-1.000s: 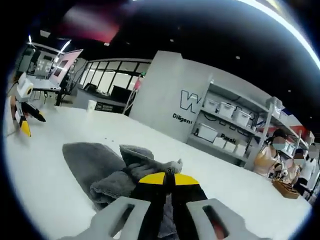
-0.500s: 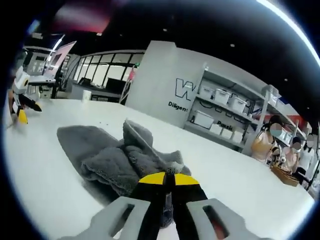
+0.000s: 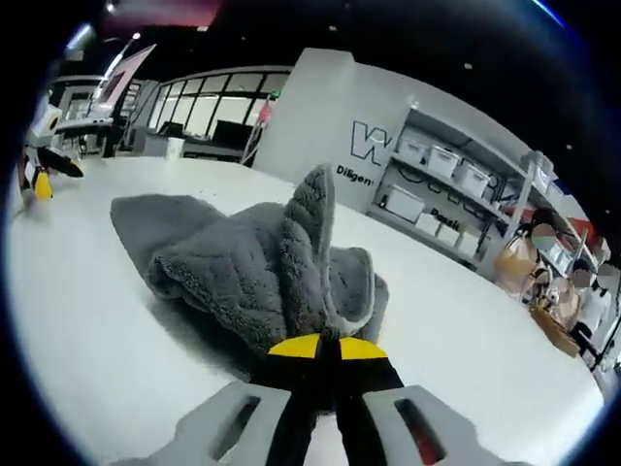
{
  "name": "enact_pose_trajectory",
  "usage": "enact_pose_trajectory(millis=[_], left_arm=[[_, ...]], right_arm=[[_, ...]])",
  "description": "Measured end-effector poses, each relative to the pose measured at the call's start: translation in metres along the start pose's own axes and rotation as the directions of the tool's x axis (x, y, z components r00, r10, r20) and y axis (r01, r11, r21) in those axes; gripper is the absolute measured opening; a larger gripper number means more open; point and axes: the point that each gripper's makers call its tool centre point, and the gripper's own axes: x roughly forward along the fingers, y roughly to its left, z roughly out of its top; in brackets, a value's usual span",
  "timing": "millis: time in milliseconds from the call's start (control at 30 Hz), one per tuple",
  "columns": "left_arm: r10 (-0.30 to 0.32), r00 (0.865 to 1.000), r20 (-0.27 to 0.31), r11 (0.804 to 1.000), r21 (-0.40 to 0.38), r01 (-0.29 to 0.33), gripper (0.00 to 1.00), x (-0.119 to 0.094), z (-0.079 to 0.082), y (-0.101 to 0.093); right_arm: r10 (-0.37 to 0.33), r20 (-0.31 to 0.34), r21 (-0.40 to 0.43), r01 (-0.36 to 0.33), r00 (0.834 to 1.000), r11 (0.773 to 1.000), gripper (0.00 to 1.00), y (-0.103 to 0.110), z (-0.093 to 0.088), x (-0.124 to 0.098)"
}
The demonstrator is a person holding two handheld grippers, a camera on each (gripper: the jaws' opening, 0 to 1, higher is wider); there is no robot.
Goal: Open the folded towel by lifting each exposed corner and separating the folded layers until the towel lies flat within the target outline without major curled edges
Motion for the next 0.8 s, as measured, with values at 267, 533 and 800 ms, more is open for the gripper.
enact_pose_trajectory(millis=[267,533,800], left_arm=[[-0.002,1.000,0.001,1.000,0.004,0.002,0.96,0.000,0.001,-0.001],[0.000,1.000,0.009,1.000,0.000,0.000,0.95,0.000,0.002,-0.001],[-0.002,1.000,0.023,1.000,0.006,0.002,0.96,0.000,0.006,-0.002]], right_arm=[[0.003,-0.002,-0.002,-0.003,1.000,1.000,0.00,-0.001,0.001,-0.002],[-0.004,-0.009,-0.007,0.004,1.000,1.000,0.04,-0.004,0.004,-0.007],[-0.104,-0.031,0.030,0.105,0.994,0.994,0.43,-0.031,0.008,-0.024]])
